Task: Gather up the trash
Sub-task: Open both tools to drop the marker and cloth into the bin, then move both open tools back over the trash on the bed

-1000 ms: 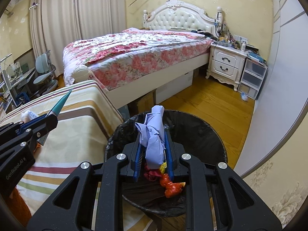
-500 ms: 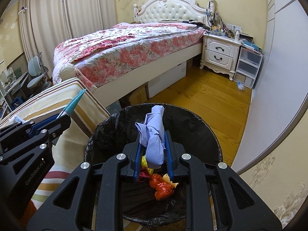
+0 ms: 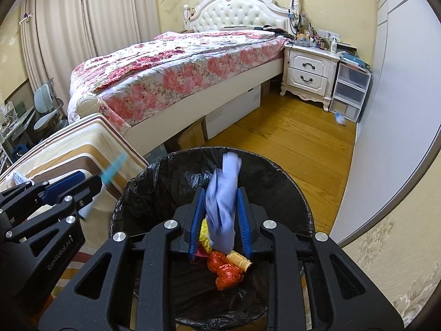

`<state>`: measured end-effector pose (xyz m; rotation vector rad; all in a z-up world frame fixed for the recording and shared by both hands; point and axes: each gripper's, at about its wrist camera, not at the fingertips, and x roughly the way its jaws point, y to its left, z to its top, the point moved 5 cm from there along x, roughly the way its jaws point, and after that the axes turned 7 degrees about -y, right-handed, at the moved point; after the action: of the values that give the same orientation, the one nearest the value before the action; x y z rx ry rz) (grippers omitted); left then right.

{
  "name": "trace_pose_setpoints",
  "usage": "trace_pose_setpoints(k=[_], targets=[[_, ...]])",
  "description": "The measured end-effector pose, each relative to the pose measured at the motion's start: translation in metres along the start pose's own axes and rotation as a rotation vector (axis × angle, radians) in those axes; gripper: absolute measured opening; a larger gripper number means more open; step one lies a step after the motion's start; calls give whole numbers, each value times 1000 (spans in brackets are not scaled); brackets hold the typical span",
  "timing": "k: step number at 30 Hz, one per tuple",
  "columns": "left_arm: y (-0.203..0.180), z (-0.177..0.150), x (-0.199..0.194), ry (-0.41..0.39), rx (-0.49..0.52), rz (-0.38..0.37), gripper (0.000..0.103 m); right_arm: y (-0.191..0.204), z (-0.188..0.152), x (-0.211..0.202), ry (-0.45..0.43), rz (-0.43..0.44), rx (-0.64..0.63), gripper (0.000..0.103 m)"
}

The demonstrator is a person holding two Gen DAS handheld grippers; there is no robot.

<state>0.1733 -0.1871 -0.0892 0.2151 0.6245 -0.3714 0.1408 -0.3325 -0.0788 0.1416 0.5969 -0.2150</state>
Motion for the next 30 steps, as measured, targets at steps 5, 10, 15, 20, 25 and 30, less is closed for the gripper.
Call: trace_pose_setpoints(k=[5,10,15,20,25,30], targets=[[4,1,-7,-22,-10,9,63,-2,1,-4,-7,-15,5,34],[13,5,-19,-51,-9,31,70,-1,2,-11,-18,-24,2,44],[27,2,-35,-55,-33,52,71,8,2,-21,-24,-13,-6,49],[46,-10,-56,-55,-55,80,71,27,-4,-34,-25,20,-15,52],[73,-25,-80,-54,-99,118,71,56,-11,-47,-24,73,-47,54],[103,-42,-103,-57,-124,180,71,89,-16,-54,-19,129,-81,55]])
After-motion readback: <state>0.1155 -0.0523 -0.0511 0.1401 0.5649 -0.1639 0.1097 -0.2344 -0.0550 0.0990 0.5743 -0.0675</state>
